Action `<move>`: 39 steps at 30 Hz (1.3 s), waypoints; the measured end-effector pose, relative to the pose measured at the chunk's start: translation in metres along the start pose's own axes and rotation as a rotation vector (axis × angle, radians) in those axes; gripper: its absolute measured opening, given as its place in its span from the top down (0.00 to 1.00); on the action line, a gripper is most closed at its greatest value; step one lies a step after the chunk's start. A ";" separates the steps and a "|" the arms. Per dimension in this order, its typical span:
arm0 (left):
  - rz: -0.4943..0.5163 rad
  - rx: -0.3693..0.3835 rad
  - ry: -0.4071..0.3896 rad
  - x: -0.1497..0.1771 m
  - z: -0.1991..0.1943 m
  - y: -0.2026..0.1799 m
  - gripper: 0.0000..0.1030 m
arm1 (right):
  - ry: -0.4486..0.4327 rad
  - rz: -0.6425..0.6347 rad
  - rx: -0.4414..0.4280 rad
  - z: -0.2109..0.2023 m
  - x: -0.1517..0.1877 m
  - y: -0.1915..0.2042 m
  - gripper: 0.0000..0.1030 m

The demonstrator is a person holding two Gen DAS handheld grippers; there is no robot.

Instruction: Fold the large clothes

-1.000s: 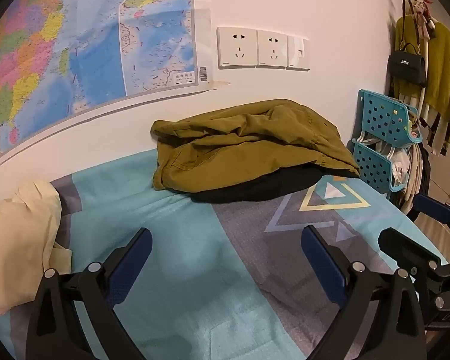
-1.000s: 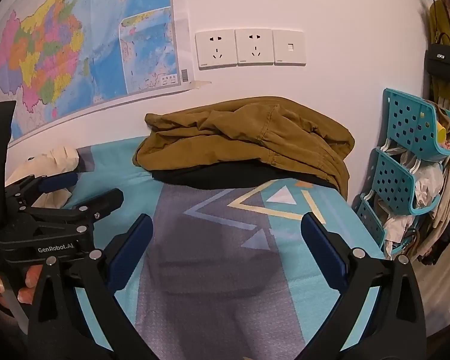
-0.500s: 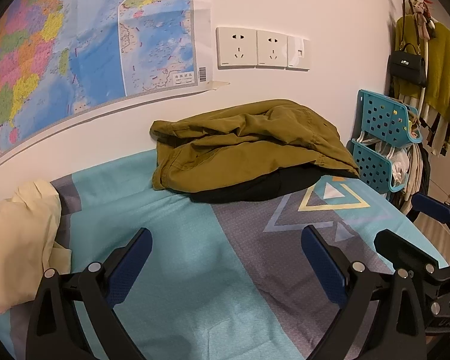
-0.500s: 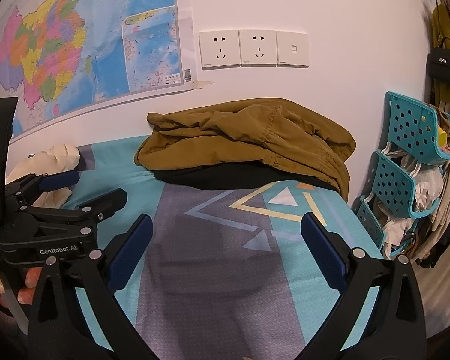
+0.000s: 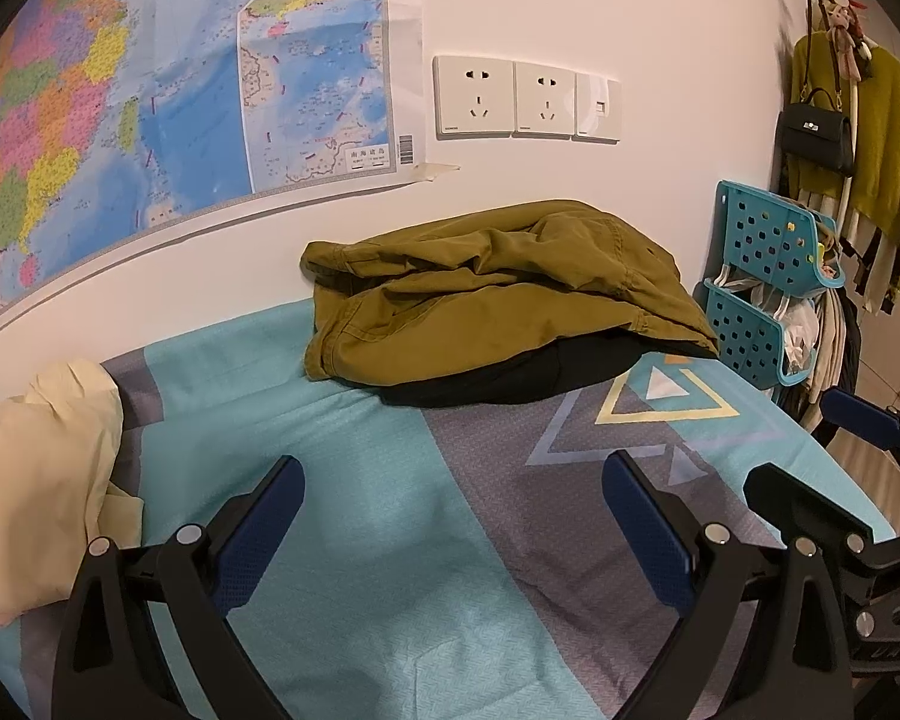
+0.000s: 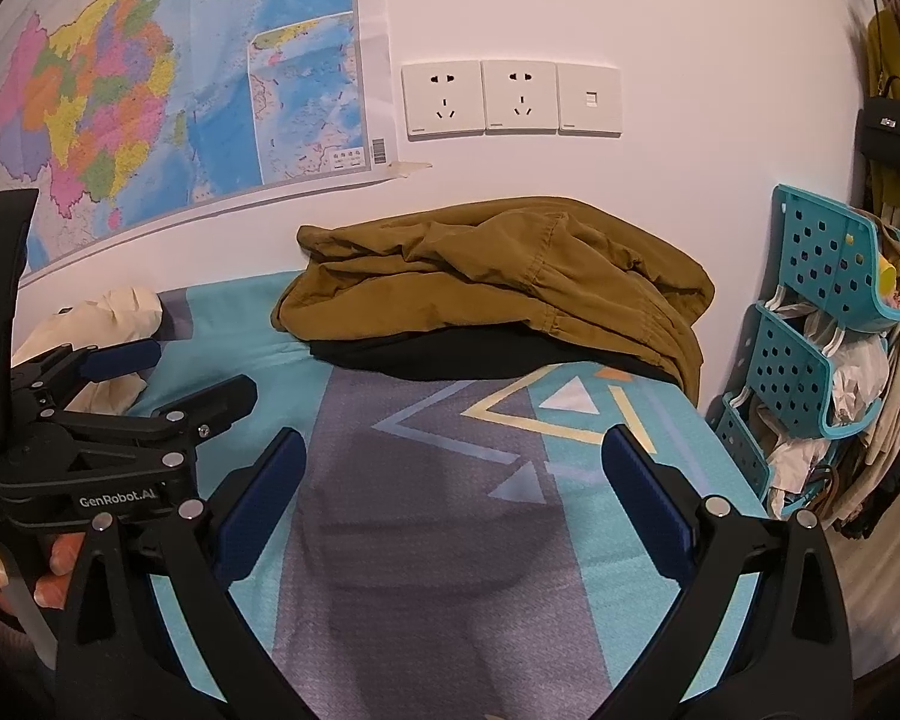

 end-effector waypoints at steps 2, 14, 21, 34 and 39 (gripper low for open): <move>0.000 -0.002 -0.001 0.000 -0.001 -0.001 0.07 | -0.002 0.001 0.001 0.000 0.000 0.000 0.05; -0.008 -0.003 0.004 -0.001 0.001 0.000 0.07 | 0.000 0.003 -0.004 0.002 -0.001 0.000 0.05; -0.010 -0.004 0.011 -0.003 0.004 0.001 0.07 | 0.009 0.005 -0.007 0.007 -0.004 -0.003 0.05; -0.013 -0.005 0.018 -0.005 0.008 0.001 0.07 | 0.012 0.002 -0.007 0.008 -0.006 -0.004 0.05; -0.020 -0.001 0.030 -0.007 0.013 0.004 0.07 | 0.014 -0.019 -0.009 0.015 -0.013 -0.004 0.05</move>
Point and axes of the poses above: each gripper's, at about its wrist camera, not at the fingertips, and z roughly the way its jaws point, y to its left, x to its underside, the point moved 4 cm from there along z, roughly the way its jaws point, and after that the axes turned 6 degrees about y, right-handed, at the moved point
